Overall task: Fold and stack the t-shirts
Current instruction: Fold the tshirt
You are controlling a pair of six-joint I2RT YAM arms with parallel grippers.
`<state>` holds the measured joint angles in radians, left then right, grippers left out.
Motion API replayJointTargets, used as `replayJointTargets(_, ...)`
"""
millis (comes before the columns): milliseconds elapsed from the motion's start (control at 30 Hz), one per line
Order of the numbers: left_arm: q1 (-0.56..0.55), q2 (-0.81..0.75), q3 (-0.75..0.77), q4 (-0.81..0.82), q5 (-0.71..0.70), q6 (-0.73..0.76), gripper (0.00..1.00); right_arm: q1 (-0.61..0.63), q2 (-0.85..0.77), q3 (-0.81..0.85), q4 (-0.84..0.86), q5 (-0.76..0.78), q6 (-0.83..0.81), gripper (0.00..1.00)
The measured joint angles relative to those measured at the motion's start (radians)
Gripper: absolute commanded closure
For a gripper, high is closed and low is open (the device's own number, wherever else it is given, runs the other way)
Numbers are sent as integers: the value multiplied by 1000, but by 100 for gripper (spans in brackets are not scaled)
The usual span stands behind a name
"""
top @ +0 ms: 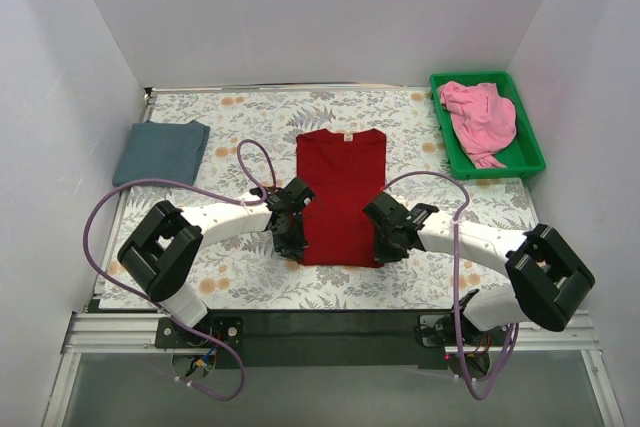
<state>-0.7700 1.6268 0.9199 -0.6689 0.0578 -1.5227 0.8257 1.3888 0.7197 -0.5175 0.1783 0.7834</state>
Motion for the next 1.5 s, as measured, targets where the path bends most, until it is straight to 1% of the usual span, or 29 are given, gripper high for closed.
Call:
replayJointTargets(100, 0, -23, 6, -37, 12, 17, 100, 0, -43, -2, -59, -26, -39, 99)
replayJointTargets(200, -5, -93, 4, -75, 59, 36, 100, 8, -132, -2, -122, -82, -84, 99)
replayJointTargets(267, -15, -177, -10, -95, 99, 43, 100, 19, -199, -2, -166, -132, -104, 99)
replayJointTargets(433, -55, -411, -95, -185, 197, 34, 100, 100, -330, -2, -293, -259, -120, 99)
replayJointTargets(533, -70, -504, -128, -246, 266, 11, 100, 126, -385, 5, -380, -328, -121, 99)
replayJointTargets(633, -71, -556, -118, -293, 307, -15, 100, 127, -402, 75, -478, -348, -120, 99)
replayJointTargets(733, -71, -550, -47, -345, 287, -42, 100, 126, -381, 217, -573, -325, -130, 99)
replayJointTargets(833, -66, -511, 58, -375, 219, -63, 100, 114, -317, 360, -650, -264, -159, 99)
replayJointTargets(1000, -19, -425, 156, -363, 98, -63, 100, -1, -205, 485, -703, -171, -230, 99)
replayJointTargets(1233, 83, -340, 192, -239, 44, -43, 100, -142, -68, 600, -660, -124, -356, 99)
replayJointTargets(1500, 189, -267, 174, -87, 14, -8, 100, -205, 55, 652, -520, -122, -455, 99)
